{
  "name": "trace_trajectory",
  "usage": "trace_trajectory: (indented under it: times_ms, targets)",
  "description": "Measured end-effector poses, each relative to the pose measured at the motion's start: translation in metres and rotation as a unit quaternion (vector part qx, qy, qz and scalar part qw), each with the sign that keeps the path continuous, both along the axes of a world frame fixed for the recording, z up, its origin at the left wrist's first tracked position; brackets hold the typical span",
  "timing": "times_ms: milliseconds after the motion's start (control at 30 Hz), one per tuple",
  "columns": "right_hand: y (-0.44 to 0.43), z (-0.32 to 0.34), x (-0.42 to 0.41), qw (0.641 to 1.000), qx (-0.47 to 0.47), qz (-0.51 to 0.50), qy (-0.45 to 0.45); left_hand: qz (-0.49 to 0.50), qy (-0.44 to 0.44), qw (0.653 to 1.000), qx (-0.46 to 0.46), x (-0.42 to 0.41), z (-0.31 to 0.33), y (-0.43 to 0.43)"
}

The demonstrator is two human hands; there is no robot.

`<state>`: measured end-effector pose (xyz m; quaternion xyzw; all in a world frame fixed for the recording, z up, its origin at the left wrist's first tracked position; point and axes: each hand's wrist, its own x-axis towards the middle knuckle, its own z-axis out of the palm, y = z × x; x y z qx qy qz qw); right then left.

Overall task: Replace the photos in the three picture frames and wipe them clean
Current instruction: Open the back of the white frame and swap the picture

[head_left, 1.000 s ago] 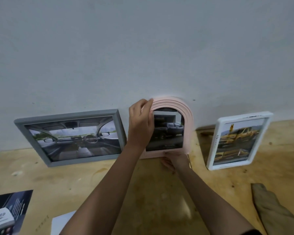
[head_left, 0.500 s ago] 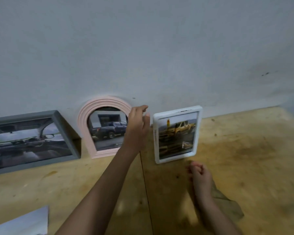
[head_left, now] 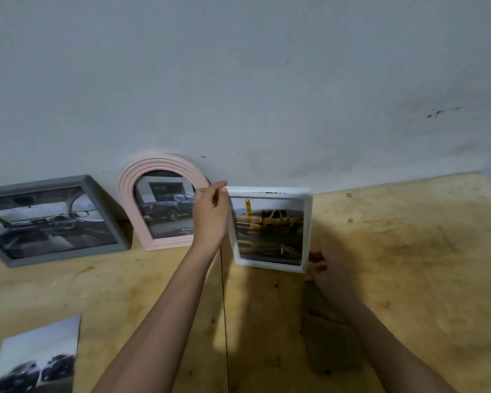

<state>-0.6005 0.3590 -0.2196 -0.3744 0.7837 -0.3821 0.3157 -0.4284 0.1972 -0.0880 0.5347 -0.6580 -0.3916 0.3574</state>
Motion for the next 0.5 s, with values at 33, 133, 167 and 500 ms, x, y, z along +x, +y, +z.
trace_trajectory:
  times_ms: [33,133,167,500]
  targets:
    - [0.008,0.001,0.006,1.0,-0.001,0.019,0.009,-0.005,0.004,1.0,-0.004,0.01,0.0,0.0]
    - [0.03,0.008,0.032,0.993,-0.057,0.056,0.091,-0.02,0.044,0.999,0.013,0.043,-0.004,0.003]
    - [0.036,0.009,0.044,0.985,-0.094,0.064,0.134,-0.025,0.055,0.998,0.02,0.055,-0.005,0.006]
    - [0.076,-0.015,0.157,0.896,-0.197,0.1,0.385,-0.029,0.069,0.988,0.135,0.192,-0.062,0.035]
